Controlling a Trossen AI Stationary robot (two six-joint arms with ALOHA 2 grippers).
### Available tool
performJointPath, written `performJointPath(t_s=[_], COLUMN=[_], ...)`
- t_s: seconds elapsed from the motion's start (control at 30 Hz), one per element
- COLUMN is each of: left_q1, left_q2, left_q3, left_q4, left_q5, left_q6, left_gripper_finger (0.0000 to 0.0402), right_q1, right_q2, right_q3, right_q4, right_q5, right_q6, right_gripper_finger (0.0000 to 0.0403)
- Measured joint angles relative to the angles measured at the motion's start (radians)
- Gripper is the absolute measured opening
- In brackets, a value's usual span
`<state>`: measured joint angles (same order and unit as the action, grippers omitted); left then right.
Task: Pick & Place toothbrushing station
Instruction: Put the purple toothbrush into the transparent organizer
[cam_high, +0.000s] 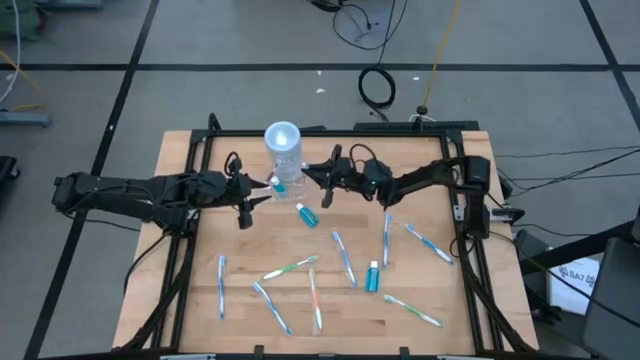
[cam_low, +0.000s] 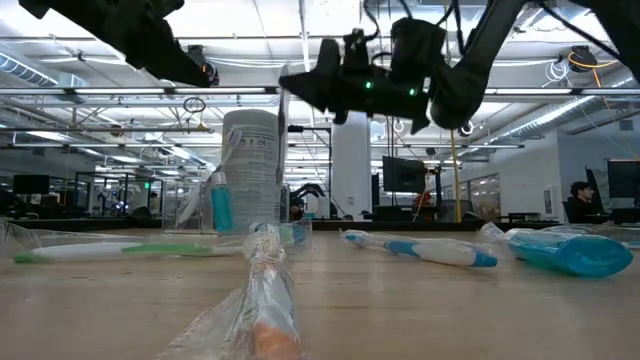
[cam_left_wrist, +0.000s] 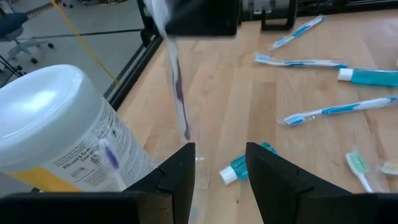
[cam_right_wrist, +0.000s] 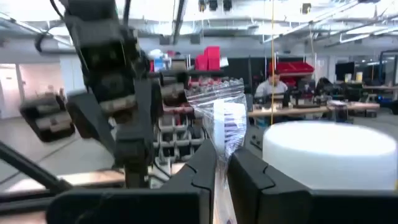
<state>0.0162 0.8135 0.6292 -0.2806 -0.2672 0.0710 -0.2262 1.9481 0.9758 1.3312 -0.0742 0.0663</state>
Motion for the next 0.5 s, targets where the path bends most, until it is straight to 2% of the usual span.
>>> performJointPath(t_s=[0.5], left_q1=[0.002], left_q2=[0.000], left_q3=[0.000], left_q4=[0.182], left_q5=[-0.004], left_q6=[-0.040], left_gripper_finger=[0.0147], right_q1=[-0.023], right_q2=[0.032], right_q3=[0.016], right_q4=[-0.051], right_q5=[0.000], right_q6=[-0.047], right_gripper_finger=[0.0018])
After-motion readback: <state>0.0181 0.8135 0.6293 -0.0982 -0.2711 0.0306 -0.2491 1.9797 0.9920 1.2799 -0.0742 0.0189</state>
